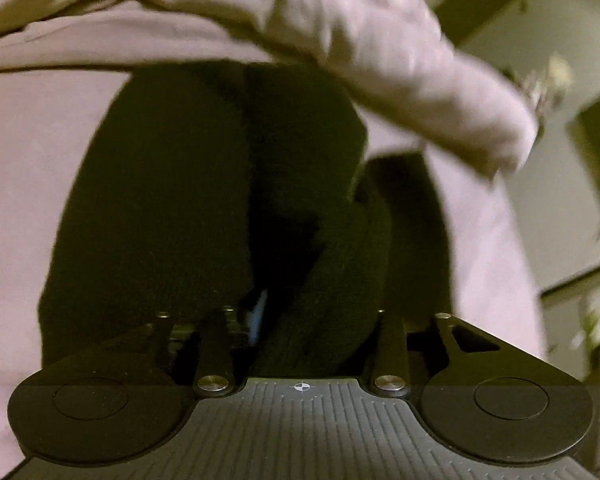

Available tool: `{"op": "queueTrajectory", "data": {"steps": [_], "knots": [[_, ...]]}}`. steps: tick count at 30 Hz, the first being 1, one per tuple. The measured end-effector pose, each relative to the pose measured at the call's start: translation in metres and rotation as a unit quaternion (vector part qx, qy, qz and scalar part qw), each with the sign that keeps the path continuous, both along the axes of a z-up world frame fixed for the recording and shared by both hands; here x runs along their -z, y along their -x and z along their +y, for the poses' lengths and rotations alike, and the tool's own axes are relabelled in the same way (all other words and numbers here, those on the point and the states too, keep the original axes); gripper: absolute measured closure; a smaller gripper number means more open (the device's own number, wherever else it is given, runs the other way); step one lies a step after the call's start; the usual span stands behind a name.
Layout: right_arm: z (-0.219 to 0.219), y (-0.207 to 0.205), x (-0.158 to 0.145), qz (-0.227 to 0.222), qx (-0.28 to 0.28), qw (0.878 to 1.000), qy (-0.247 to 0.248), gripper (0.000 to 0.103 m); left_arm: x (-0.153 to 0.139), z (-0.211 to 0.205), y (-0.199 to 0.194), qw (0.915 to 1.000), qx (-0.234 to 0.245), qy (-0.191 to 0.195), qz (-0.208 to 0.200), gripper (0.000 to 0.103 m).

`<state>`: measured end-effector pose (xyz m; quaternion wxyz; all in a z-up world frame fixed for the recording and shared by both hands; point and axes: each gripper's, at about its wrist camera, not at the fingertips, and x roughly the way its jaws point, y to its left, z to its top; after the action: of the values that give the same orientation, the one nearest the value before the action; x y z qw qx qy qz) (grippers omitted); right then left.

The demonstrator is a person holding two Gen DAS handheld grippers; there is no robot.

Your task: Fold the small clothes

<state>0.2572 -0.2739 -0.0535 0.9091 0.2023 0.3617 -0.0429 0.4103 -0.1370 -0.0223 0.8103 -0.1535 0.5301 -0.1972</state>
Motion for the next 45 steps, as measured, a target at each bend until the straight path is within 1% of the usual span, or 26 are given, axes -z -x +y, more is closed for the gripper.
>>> {"op": "queueTrajectory", "data": {"steps": [1,2,3,5,6,7,8,11,13,15,17,18,20,21,23,25,29,31,33,35,37,38,39,42,44,45], "knots": [[-0.005,0.003,0.000,0.001,0.001,1.000,-0.002,0.074,-0.003,-0.003,0.005,0.9999,0.013,-0.004,-0.006,0.056],[-0.008,0.004,-0.001,0.000,0.002,1.000,-0.002,0.074,-0.010,-0.002,0.011,0.9995,0.023,0.000,-0.019,0.042],[-0.012,0.009,0.000,-0.001,0.002,1.000,-0.004,0.073,-0.021,0.002,0.019,0.9987,0.038,0.013,-0.032,0.032],[-0.017,0.011,0.002,0.002,0.004,1.000,-0.007,0.073,-0.041,0.016,0.031,0.9960,0.053,0.055,-0.046,0.028],[-0.018,0.016,0.001,0.003,0.006,1.000,-0.010,0.073,-0.049,0.025,0.037,0.9949,0.050,0.071,-0.052,0.021],[-0.020,0.016,0.001,0.003,0.007,1.000,-0.015,0.073,-0.056,0.037,0.043,0.9947,0.036,0.075,-0.061,0.017],[-0.021,0.015,-0.001,0.003,0.009,1.000,-0.018,0.073,-0.060,0.050,0.049,0.9951,0.016,0.067,-0.070,0.013],[-0.022,0.015,-0.008,-0.003,0.007,1.000,-0.022,0.071,-0.052,0.086,0.055,0.9954,-0.056,0.012,-0.076,0.012],[-0.021,0.016,-0.016,-0.012,0.005,1.000,-0.021,0.071,-0.036,0.107,0.057,0.9935,-0.101,-0.016,-0.050,0.012],[-0.021,0.016,-0.025,-0.018,0.004,1.000,-0.012,0.070,-0.012,0.127,0.054,0.9898,-0.139,-0.025,-0.017,0.012],[-0.022,0.017,-0.035,-0.025,0.017,1.000,0.001,0.065,0.007,0.139,0.055,0.9871,-0.156,-0.032,0.009,0.012],[-0.024,0.018,-0.039,-0.028,0.027,0.999,0.002,0.064,0.013,0.144,0.058,0.9865,-0.160,-0.033,0.016,0.012],[-0.030,0.023,-0.050,-0.042,0.045,0.998,-0.011,0.061,0.020,0.147,0.065,0.9867,-0.158,-0.035,0.012,0.012],[-0.031,0.025,-0.056,-0.051,0.049,0.997,-0.017,0.060,0.023,0.147,0.067,0.9872,-0.153,-0.046,0.010,0.012],[-0.028,0.026,-0.064,-0.066,0.036,0.997,-0.034,0.047,0.028,0.143,0.071,0.9880,-0.142,-0.061,0.008,0.012],[-0.020,0.021,-0.067,-0.070,0.006,0.996,-0.060,0.041,0.033,0.142,0.075,0.9902,-0.122,-0.068,0.007,0.012],[0.005,-0.003,-0.052,-0.043,-0.057,0.995,-0.071,0.040,0.040,0.132,0.077,0.9926,-0.099,-0.070,0.006,0.012],[0.010,-0.017,-0.037,-0.022,-0.065,0.995,-0.078,0.040,0.046,0.125,0.076,0.9948,-0.080,-0.062,0.008,0.012],[0.010,-0.030,-0.020,0.000,-0.071,0.990,-0.119,0.042,0.051,0.116,0.074,0.9960,-0.055,-0.071,0.005,0.012],[0.007,-0.039,-0.004,0.016,-0.072,0.983,-0.166,0.065,0.057,0.106,0.072,0.9952,-0.037,-0.090,-0.005,0.013],[0.005,-0.044,0.004,0.024,-0.069,0.979,-0.189,0.073,0.059,0.100,0.076,0.9935,-0.029,-0.107,-0.022,0.020],[0.005,-0.042,0.004,0.020,-0.069,0.978,-0.194,0.077,0.058,0.100,0.075,0.9929,-0.032,-0.110,-0.029,0.025],[0.005,-0.040,0.001,0.011,-0.069,0.979,-0.189,0.079,0.058,0.101,0.073,0.9930,-0.039,-0.108,-0.029,0.037],[0.009,-0.031,-0.024,-0.031,-0.075,0.989,-0.122,0.083,0.057,0.107,0.069,0.9948,-0.061,-0.080,-0.011,0.053],[0.007,-0.021,-0.043,-0.057,-0.074,0.990,-0.102,0.084,0.049,0.111,0.071,0.9949,-0.079,-0.060,-0.016,0.054],[0.005,-0.018,-0.048,-0.066,-0.072,0.991,-0.095,0.084,0.044,0.112,0.074,0.9946,-0.081,-0.060,-0.026,0.054]]}}
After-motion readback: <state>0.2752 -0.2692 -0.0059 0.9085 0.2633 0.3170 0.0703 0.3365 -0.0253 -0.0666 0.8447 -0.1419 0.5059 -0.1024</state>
